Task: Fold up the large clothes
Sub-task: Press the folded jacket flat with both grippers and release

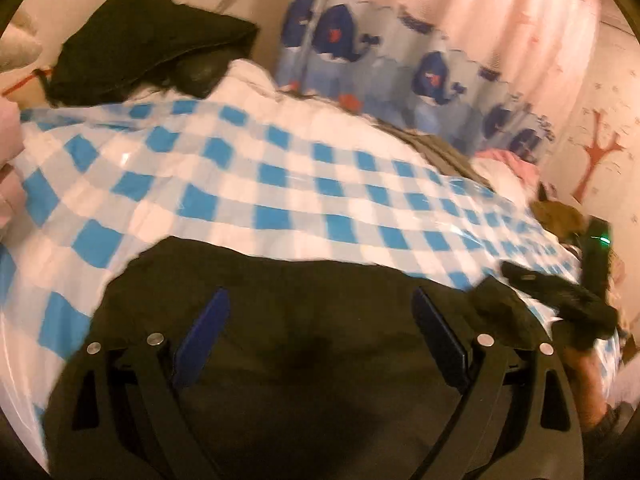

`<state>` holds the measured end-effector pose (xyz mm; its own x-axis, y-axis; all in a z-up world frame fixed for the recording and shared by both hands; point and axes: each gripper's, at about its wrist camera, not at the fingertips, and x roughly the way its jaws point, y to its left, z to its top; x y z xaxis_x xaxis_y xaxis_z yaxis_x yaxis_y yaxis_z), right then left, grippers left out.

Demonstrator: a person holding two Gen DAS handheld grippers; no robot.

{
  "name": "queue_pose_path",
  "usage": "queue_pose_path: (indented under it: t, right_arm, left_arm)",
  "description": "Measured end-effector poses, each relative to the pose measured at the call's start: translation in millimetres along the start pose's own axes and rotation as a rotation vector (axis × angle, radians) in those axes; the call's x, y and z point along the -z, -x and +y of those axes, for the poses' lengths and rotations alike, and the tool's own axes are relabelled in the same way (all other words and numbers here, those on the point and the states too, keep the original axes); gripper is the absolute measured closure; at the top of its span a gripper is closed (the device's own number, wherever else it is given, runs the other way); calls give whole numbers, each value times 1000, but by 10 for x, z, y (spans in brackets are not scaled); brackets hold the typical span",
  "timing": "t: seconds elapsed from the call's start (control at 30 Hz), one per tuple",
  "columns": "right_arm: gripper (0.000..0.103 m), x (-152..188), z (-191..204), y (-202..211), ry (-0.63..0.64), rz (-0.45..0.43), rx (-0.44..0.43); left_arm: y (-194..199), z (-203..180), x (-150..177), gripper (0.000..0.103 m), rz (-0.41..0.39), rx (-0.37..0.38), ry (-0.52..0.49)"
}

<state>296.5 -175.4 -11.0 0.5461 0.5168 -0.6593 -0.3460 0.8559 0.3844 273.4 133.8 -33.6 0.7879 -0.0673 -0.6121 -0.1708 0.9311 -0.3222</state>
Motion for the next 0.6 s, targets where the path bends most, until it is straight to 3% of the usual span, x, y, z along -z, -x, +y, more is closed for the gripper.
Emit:
queue_pose_path:
  t: [0.07, 0.13, 0.23, 0.43, 0.6]
  right_arm:
    - [9, -56, -269, -42, -44, 7, 61]
    - [9, 2, -531, -152, -79, 35, 106]
    - [9, 250, -942, -363, -223, 86, 50]
    - [8, 422, -984, -417, -224, 62, 25]
    - [9, 318, -951, -403, -191, 120, 64]
  left_arm:
    - [-143, 218, 14, 14, 29, -57, 42]
    - [-262, 376, 104, 14, 59, -65, 73]
    - [-378, 504, 276, 14, 77, -29, 131]
    - [-439, 446, 445, 14, 51, -40, 100]
    - [-439, 405, 430, 14, 85, -73, 83]
